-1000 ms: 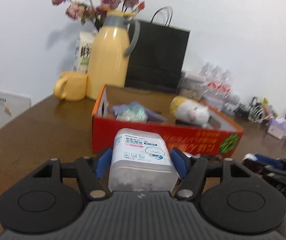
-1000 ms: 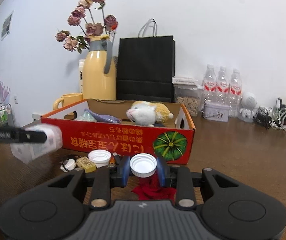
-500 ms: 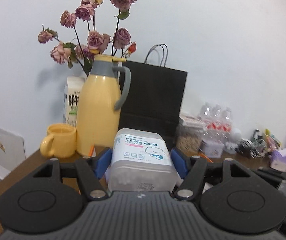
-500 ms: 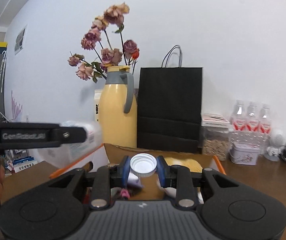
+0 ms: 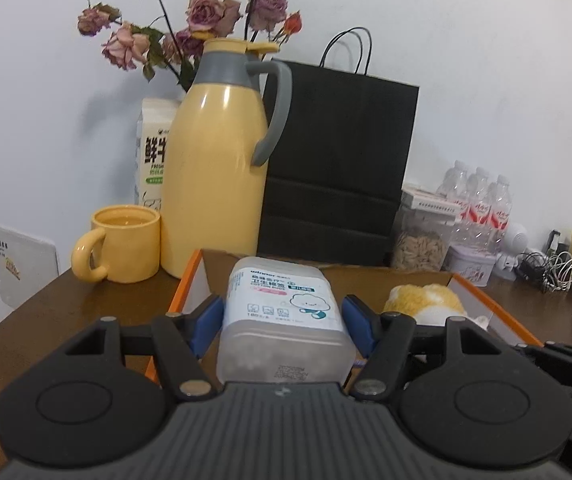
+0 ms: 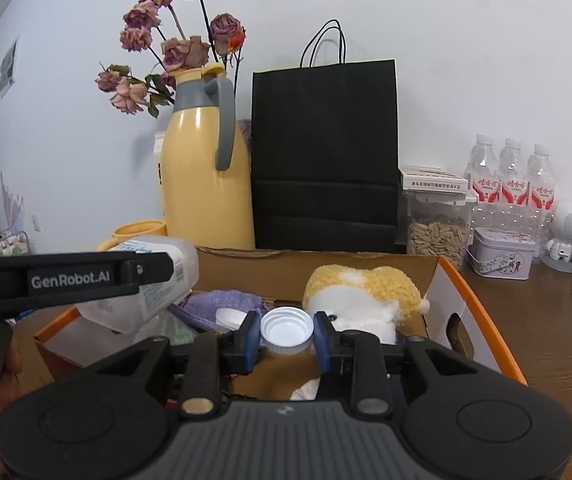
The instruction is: Organize objects
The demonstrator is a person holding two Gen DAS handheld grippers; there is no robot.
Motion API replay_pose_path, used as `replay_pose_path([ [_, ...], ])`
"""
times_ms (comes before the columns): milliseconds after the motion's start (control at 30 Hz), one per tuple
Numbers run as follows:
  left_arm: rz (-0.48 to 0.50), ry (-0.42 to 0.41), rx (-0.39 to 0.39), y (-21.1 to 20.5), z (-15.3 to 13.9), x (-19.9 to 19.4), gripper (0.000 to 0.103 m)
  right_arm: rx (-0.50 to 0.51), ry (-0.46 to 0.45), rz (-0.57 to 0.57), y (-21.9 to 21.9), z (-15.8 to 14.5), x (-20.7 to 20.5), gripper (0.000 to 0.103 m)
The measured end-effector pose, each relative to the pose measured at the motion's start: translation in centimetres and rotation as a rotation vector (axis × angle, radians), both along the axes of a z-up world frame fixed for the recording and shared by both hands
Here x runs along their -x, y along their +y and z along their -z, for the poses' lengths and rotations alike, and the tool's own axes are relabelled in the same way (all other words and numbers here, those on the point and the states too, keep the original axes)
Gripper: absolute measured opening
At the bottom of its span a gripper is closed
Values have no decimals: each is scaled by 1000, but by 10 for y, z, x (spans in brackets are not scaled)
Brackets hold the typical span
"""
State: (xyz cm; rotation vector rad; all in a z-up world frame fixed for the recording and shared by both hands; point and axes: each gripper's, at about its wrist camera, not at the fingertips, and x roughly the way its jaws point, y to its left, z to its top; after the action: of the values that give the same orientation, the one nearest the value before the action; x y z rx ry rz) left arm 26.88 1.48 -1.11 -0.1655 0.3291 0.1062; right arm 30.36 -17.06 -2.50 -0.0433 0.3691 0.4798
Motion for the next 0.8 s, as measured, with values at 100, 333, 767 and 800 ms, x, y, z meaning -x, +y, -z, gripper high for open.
replay_pose_path([
  [100,-15,1,-7,-1,2,3,68,7,5,5,-2,1,1,28],
  [333,-23,-79,-6,-1,-2,16,103,-1,-8,24,-6,-3,7,103],
  [767,-26,-103,21,3,-9,26,103,26,-15,35,-6,-10,18,103],
  [800,-26,-108,23,3,-11,28,103,29,-20,36,-7,-12,21,103],
])
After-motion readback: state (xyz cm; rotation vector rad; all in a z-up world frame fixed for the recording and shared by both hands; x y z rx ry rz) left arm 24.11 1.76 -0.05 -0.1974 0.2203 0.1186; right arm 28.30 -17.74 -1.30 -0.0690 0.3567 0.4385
